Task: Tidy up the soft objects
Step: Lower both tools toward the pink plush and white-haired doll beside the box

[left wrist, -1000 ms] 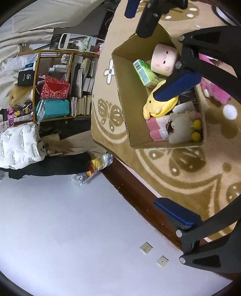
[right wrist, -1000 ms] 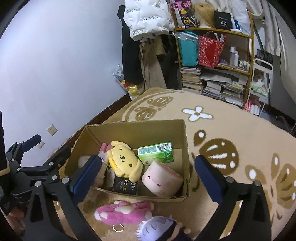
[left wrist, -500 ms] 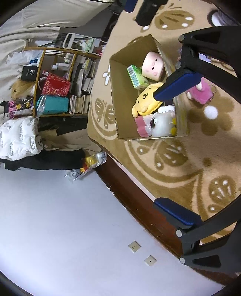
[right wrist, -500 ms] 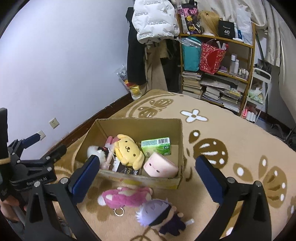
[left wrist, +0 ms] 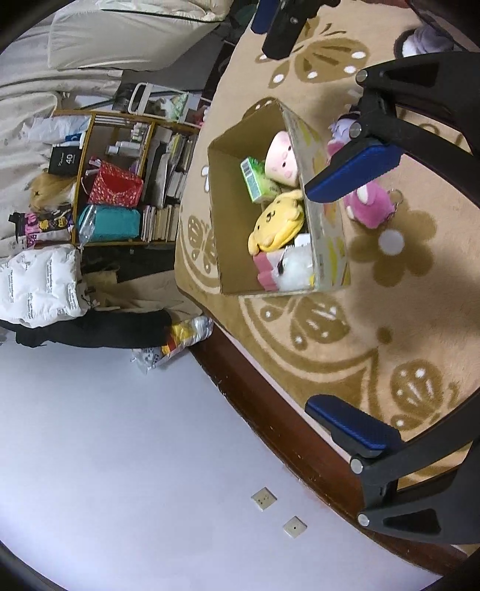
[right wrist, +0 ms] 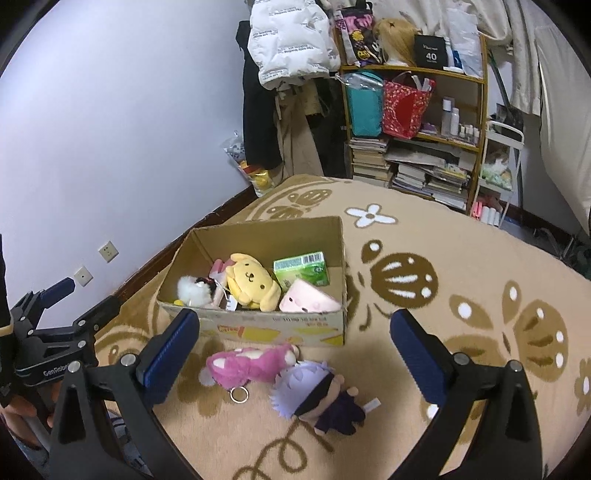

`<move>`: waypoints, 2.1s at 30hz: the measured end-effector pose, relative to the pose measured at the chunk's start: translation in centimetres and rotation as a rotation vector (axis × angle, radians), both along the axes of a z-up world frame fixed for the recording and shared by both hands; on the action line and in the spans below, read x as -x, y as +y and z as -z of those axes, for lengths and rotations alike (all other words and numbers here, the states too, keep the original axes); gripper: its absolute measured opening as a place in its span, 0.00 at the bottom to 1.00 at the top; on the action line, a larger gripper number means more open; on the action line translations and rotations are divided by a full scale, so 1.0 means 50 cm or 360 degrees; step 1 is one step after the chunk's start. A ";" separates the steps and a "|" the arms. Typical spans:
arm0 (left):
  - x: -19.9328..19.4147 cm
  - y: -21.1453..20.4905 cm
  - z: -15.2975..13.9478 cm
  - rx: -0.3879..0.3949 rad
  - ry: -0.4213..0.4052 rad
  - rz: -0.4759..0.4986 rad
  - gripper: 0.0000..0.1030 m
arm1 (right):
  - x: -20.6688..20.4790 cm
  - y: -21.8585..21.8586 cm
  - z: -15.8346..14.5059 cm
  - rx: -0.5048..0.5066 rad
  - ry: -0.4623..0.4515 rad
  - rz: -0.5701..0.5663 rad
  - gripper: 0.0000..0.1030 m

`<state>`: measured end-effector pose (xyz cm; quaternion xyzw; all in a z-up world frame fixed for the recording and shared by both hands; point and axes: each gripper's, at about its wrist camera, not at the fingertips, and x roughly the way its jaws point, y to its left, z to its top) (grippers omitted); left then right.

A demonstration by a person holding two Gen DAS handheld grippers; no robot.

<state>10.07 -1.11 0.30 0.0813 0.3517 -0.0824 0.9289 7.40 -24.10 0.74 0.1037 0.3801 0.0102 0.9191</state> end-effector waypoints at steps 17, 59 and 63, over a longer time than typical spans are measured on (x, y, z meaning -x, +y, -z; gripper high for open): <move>-0.027 -0.058 0.069 0.0014 0.0140 0.0139 1.00 | -0.027 -0.030 0.131 -0.0181 0.0206 0.0056 1.00; -0.093 -0.181 0.254 -0.0149 0.0541 0.0451 1.00 | -0.057 -0.070 0.339 -0.0399 0.0651 0.0184 1.00; -0.099 -0.181 0.260 -0.0126 0.0570 0.0447 1.00 | -0.063 -0.078 0.347 -0.0421 0.0662 0.0201 1.00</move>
